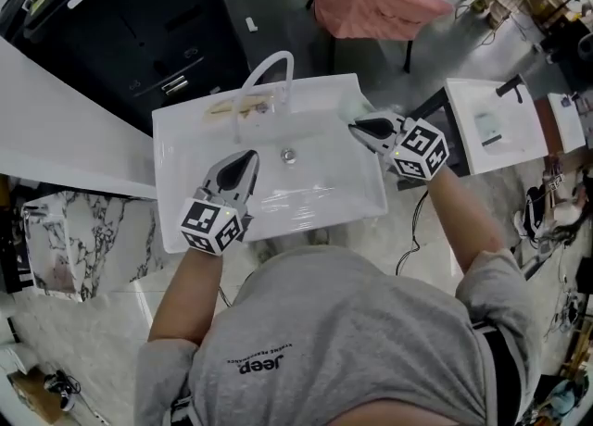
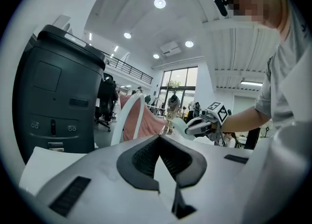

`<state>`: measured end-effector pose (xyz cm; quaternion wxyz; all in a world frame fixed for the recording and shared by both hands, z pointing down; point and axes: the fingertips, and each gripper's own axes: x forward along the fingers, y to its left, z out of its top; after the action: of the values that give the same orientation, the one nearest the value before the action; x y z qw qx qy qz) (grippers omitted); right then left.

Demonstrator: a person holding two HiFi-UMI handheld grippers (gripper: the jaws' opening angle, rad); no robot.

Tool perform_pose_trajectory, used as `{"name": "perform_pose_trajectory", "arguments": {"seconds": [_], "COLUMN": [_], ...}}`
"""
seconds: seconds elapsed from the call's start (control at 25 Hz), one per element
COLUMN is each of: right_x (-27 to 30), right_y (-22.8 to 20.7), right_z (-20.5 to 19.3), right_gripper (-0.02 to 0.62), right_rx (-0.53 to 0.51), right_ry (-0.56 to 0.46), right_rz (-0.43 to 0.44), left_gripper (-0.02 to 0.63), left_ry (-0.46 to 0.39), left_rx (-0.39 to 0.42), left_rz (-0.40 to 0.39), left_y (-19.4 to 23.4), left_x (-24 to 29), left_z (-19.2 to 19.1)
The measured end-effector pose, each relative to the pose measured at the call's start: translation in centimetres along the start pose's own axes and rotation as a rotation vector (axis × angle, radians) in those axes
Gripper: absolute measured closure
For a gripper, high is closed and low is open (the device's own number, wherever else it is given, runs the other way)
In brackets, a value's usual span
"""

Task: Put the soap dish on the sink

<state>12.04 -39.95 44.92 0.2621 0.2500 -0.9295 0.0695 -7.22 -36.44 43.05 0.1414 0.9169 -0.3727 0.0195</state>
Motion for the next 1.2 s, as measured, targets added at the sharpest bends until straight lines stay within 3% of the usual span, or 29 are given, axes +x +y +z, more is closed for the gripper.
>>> {"name": "perform_pose_trajectory", "arguments": {"seconds": [0.28, 0.52, 0.88, 1.2], "right_x": [7.1, 12.6, 17.4, 18.7], "right_y": [-4.5, -7.6, -10.7, -11.4], "right_z": [-5.3, -9.9, -13.7, -15.0], "right_gripper": [0.535, 0.535, 0.535, 0.535], "right_rx": [-0.215, -0.305, -0.418, -0.475], "right_ry": [0.244, 0.381, 0.510, 0.576], "right_rz": [0.082, 0.155, 0.237, 0.298], "left_gripper": [0.592, 0.592, 0.592, 0.592], "left_ry": [0.040, 0.072, 0.100, 0.104], "left_rx": [-0.026, -0.026, -0.051, -0.055], "left_rz": [-0.015, -0.032, -0.056, -0.049], "left_y": [1.5, 1.7, 1.5, 2.2], "left_x": [5.2, 8.3, 12.1, 13.7], "left_z": [-3.4, -6.7, -11.3, -12.9]}}
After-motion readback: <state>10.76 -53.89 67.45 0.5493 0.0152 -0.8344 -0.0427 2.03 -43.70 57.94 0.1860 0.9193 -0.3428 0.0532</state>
